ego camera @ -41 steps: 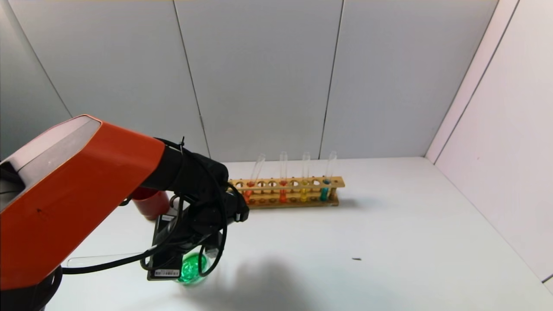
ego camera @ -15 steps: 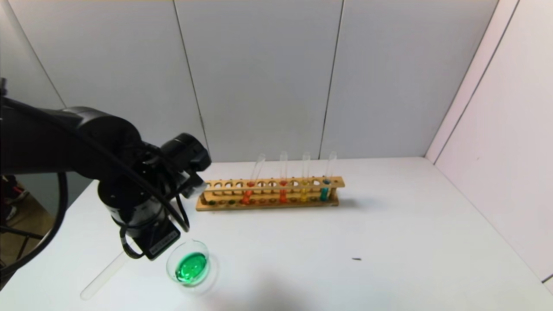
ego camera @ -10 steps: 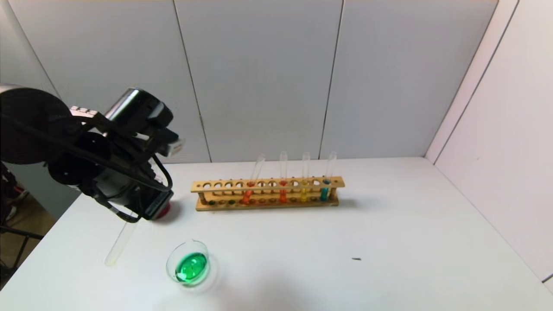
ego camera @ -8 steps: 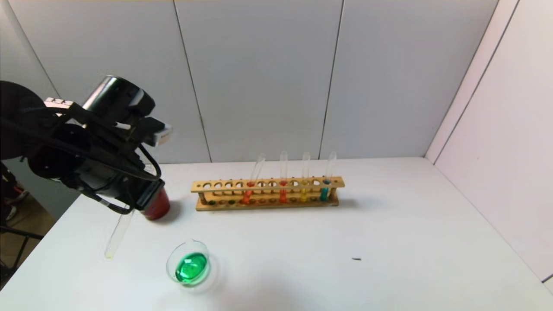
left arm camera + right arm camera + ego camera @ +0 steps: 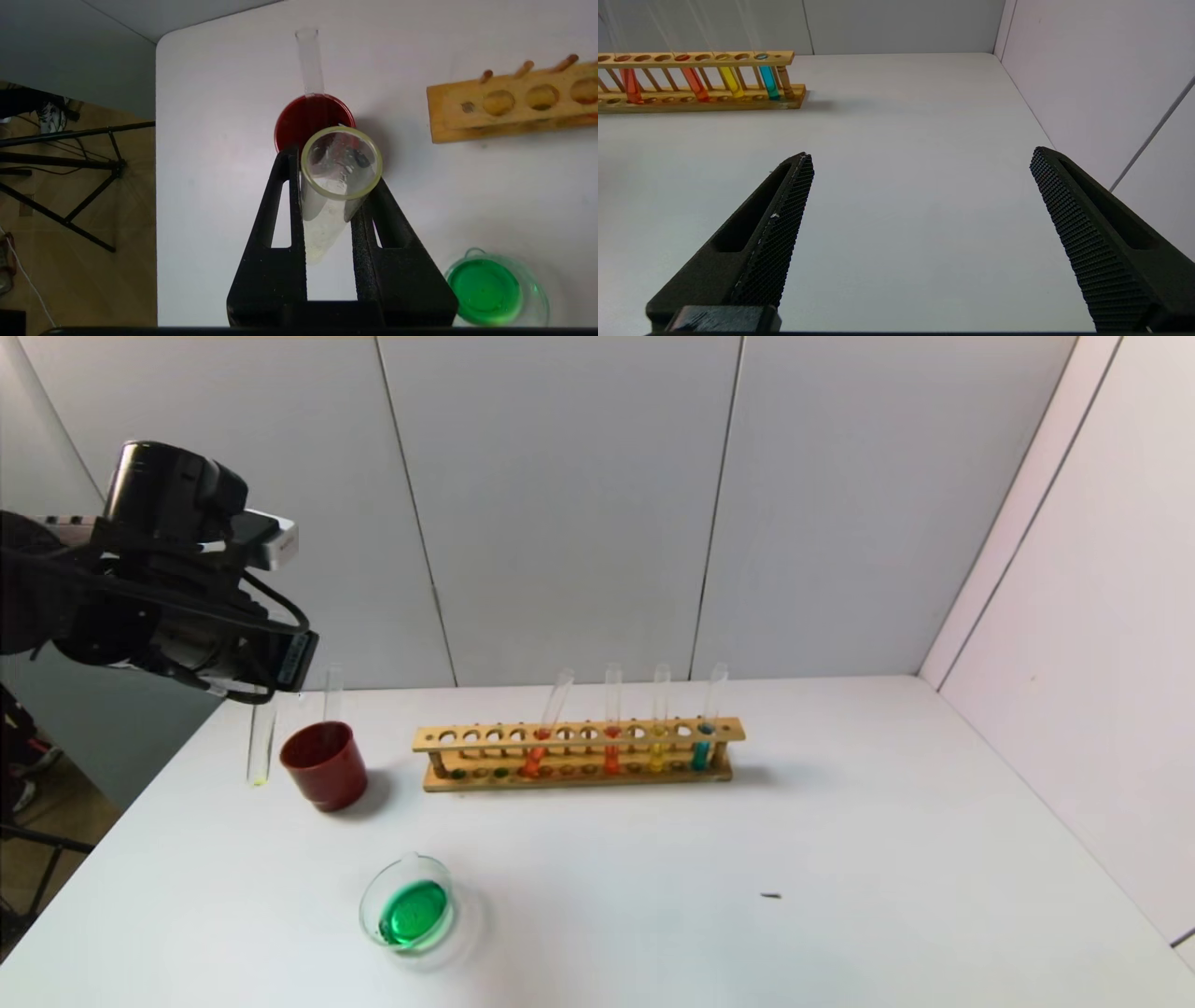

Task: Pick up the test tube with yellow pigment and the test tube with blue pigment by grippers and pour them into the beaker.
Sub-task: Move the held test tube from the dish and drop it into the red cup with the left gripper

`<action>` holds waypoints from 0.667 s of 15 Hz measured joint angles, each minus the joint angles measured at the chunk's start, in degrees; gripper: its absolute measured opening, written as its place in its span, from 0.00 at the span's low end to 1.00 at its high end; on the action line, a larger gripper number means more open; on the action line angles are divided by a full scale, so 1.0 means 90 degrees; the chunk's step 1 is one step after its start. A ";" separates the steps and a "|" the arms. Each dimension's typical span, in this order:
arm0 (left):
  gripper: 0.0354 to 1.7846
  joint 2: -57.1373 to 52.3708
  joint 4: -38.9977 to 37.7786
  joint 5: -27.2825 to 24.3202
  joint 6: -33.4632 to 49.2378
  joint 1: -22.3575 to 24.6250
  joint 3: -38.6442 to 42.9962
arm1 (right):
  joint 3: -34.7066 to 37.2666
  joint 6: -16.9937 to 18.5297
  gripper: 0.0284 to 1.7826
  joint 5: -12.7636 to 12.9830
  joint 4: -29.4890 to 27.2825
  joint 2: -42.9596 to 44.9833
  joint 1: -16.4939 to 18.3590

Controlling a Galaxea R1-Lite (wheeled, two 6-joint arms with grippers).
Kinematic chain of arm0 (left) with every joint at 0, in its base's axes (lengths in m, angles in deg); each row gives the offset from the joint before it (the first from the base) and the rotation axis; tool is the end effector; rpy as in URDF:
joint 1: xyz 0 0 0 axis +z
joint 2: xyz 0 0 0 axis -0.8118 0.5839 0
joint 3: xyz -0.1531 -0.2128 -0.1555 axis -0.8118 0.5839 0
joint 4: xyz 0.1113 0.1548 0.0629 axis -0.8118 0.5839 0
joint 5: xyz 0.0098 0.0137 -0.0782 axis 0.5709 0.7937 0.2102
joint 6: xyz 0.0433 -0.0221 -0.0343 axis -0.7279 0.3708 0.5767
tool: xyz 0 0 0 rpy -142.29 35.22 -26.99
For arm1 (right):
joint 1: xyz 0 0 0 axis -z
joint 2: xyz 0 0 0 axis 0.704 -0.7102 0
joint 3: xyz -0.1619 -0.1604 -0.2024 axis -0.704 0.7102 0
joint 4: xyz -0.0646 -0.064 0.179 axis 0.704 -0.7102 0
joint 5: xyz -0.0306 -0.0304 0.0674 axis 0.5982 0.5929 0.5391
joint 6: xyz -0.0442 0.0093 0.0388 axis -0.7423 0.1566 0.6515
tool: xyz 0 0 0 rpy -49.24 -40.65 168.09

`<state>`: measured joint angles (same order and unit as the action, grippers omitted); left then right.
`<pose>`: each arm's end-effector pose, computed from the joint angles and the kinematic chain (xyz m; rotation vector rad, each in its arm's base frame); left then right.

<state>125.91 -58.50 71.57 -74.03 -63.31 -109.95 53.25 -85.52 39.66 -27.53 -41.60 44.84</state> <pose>0.3386 -0.0354 0.2326 0.2581 0.6092 0.1109 0.0208 -0.0004 0.0760 0.0091 -0.0042 -0.0072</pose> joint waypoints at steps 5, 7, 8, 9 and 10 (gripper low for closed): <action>0.16 0.0692 -0.1048 0.0000 -0.0056 0.0279 -0.0135 | 0.0000 0.0000 0.95 0.0000 0.0000 0.0000 0.0000; 0.16 0.0928 -0.1078 -0.0001 -0.0037 0.0348 -0.0257 | 0.0000 0.0000 0.95 0.0000 -0.0003 0.0000 0.0000; 0.16 0.1032 -0.1082 -0.0001 -0.0004 0.0371 -0.0298 | 0.0000 0.0000 0.95 0.0003 0.0000 0.0000 0.0000; 0.16 0.1135 -0.1103 0.0003 0.0012 0.0379 -0.0329 | 0.0000 0.0000 0.95 0.0003 0.0000 0.0000 0.0000; 0.16 0.1229 -0.1180 0.0005 0.0012 0.0382 -0.0362 | 0.0000 0.0000 0.95 0.0000 0.0000 0.0000 0.0000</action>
<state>136.96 -69.12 71.62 -73.92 -59.87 -113.21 53.25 -85.52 39.66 -27.53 -41.60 44.84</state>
